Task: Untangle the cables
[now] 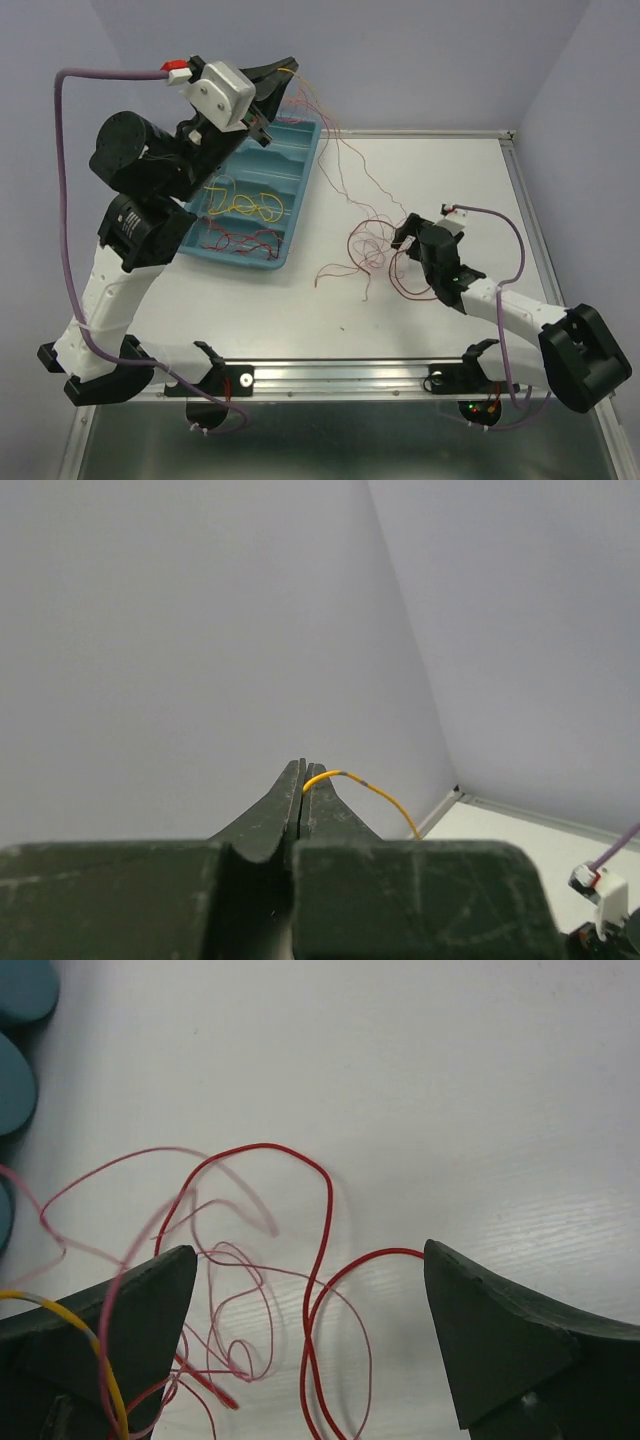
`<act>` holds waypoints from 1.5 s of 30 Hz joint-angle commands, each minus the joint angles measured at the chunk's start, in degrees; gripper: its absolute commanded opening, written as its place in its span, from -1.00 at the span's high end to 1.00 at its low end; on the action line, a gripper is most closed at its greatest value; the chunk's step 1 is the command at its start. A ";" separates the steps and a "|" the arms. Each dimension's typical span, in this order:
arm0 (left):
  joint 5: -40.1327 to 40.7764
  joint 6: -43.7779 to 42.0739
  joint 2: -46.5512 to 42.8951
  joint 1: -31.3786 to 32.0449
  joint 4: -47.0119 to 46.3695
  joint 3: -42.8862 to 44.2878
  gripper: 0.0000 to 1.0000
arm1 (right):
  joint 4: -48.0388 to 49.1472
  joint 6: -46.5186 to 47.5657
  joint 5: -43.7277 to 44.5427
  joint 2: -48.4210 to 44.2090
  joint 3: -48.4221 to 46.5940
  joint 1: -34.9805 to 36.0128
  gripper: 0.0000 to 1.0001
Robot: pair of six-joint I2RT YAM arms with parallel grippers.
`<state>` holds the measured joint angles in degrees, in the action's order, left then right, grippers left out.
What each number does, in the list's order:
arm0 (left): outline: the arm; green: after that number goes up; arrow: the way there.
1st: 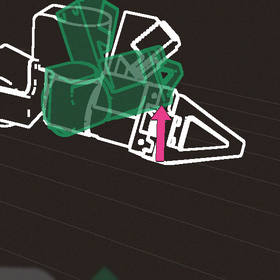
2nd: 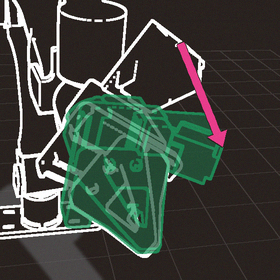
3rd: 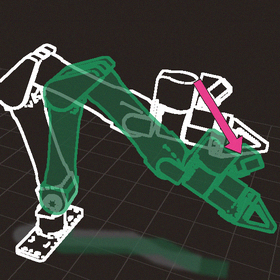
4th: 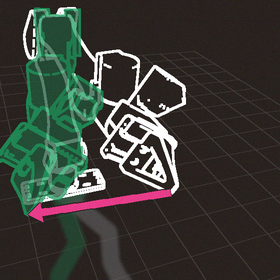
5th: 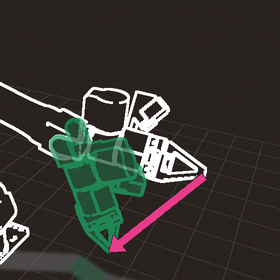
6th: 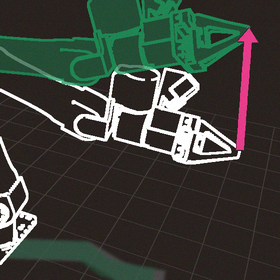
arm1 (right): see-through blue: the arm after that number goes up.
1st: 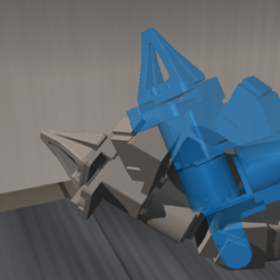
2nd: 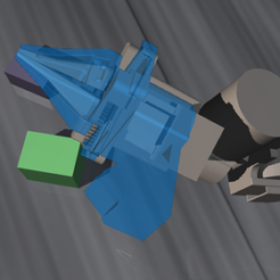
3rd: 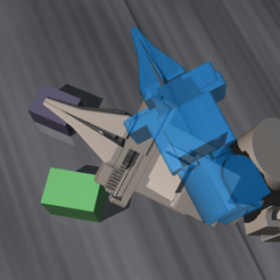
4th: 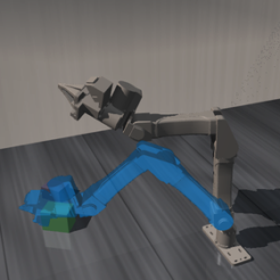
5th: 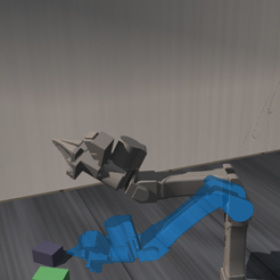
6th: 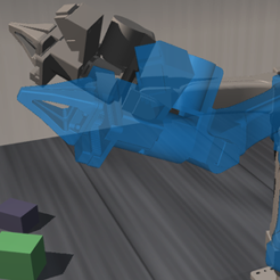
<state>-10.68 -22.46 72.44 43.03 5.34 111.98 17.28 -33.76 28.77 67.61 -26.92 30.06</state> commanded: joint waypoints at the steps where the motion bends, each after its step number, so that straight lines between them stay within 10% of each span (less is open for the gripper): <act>1: 6.10 -0.13 -0.99 -0.05 -4.64 3.06 1.00 | -5.22 -4.03 7.87 1.55 -3.58 -0.27 -1.00; 7: 16.56 -0.48 -0.73 -0.05 -6.39 4.21 1.00 | -14.97 -15.60 20.25 4.28 -7.09 -1.32 -1.00; 16: 8.85 1.27 -2.22 -0.05 -5.61 -1.06 1.00 | -20.27 -12.32 21.85 -4.23 -7.54 -1.41 -1.00; 20: 6.46 2.33 -1.26 -0.05 -4.21 -0.63 1.00 | -17.99 -5.46 16.95 -9.68 -6.92 -1.50 -1.00; 27: 2.07 7.42 -0.02 -0.05 -3.76 -5.98 1.00 | 11.08 12.57 -21.60 -26.73 7.21 -1.41 -1.00; 45: -22.61 6.90 -4.94 -0.05 -4.99 -25.58 1.00 | 7.06 15.30 -15.92 -40.81 7.32 -1.41 -1.00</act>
<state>-25.28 -15.07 71.26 43.00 4.32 88.75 23.99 -19.27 12.51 26.70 -19.75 28.84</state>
